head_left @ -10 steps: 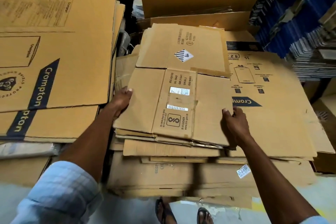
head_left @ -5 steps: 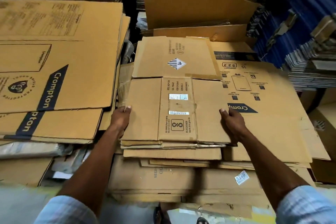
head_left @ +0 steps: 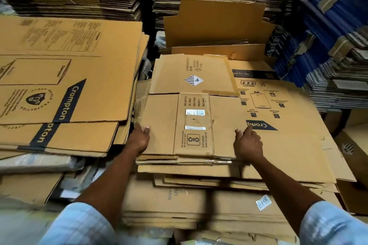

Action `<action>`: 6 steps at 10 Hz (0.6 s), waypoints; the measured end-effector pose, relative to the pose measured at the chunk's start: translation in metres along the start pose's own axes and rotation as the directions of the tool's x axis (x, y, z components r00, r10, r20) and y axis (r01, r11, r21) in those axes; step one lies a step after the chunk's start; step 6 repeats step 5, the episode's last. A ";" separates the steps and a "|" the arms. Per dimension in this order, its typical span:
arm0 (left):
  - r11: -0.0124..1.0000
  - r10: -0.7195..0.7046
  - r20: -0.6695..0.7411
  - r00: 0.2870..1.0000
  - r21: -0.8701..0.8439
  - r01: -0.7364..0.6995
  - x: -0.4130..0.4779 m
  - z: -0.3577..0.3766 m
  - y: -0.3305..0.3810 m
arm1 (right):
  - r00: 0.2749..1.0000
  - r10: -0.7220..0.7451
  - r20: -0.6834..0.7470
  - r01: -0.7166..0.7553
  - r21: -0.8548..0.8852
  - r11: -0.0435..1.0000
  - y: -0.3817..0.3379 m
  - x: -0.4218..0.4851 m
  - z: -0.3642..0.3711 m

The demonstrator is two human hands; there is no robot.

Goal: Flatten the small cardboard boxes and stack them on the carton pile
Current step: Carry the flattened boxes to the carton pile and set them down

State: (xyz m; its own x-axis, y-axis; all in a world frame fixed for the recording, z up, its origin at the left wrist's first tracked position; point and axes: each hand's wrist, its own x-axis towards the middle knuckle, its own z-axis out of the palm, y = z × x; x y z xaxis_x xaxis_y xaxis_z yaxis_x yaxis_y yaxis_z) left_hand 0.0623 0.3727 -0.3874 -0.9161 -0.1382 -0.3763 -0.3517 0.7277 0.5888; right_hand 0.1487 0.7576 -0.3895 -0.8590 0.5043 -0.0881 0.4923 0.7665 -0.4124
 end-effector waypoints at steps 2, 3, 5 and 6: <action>0.871 0.195 -0.063 0.979 0.469 -0.143 -0.092 0.013 0.011 | 0.925 -0.361 0.121 0.380 -0.314 0.870 -0.015 -0.068 -0.010; 0.834 0.272 -0.064 0.960 0.513 -0.202 -0.159 0.019 0.017 | 0.893 -0.399 0.210 0.449 -0.327 0.832 -0.017 -0.121 -0.032; 0.856 0.405 -0.296 0.865 0.456 -0.244 -0.280 0.011 0.039 | 0.879 -0.473 0.052 0.470 -0.254 0.845 -0.017 -0.209 -0.092; 0.856 0.405 -0.296 0.865 0.456 -0.244 -0.280 0.011 0.039 | 0.879 -0.473 0.052 0.470 -0.254 0.845 -0.017 -0.209 -0.092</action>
